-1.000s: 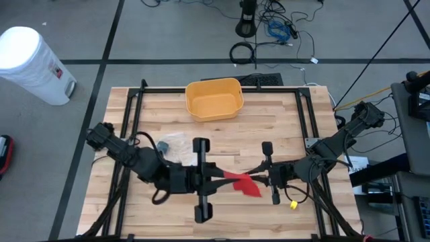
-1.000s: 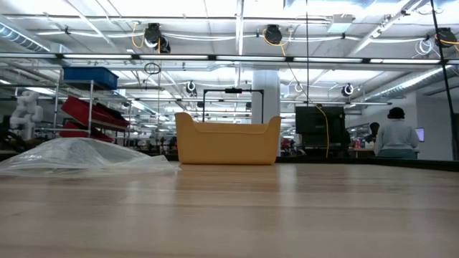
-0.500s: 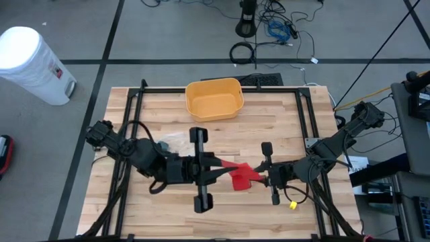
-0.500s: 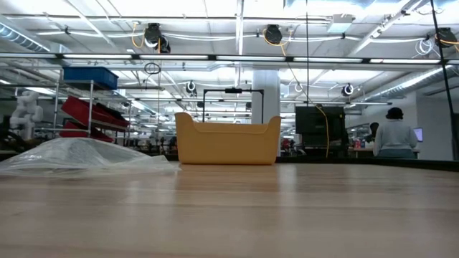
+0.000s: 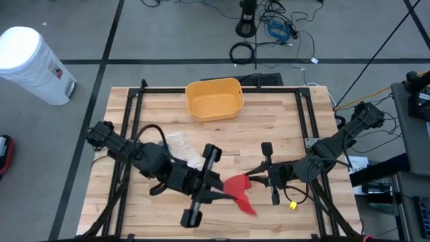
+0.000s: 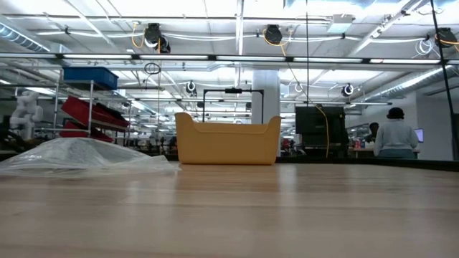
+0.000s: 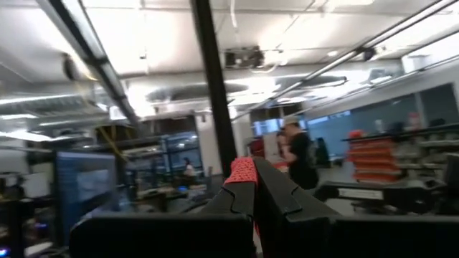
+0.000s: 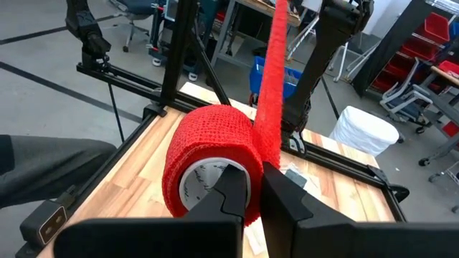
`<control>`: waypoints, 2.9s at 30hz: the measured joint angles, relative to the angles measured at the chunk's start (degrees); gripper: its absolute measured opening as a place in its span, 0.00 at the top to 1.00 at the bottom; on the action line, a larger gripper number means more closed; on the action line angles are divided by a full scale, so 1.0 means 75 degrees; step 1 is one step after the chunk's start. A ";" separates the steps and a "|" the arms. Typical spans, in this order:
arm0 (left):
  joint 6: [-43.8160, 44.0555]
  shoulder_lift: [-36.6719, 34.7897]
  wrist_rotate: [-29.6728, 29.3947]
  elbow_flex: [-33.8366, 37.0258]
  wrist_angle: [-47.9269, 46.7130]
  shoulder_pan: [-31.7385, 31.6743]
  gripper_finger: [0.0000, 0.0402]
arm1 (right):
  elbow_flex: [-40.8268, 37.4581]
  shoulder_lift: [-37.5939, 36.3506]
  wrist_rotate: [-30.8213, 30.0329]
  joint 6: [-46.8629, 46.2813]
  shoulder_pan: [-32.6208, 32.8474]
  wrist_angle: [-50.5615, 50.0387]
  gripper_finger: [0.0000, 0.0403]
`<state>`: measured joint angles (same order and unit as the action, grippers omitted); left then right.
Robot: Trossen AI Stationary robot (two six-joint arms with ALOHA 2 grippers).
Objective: Roll bandage
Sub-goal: Roll the red bandage
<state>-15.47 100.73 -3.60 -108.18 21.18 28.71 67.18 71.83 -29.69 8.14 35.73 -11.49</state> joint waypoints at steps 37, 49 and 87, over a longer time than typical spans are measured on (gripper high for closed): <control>0.0825 0.1888 0.0470 0.0000 0.0224 0.0728 1.00 | -0.0009 0.0123 0.0004 -0.0017 -0.0203 -0.0003 0.96; 0.0825 0.2421 0.0304 0.0000 0.0249 0.0828 1.00 | -0.0009 -0.0009 -0.0003 -0.0011 0.0020 0.0076 0.96; 0.1422 0.2858 -0.0871 0.0006 -0.0934 0.1393 0.46 | -0.0009 -0.1001 -0.0082 0.0265 0.0673 0.0067 0.96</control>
<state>-4.80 122.17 -10.14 -108.14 14.18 39.16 67.11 64.32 -30.30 10.13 40.77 -10.98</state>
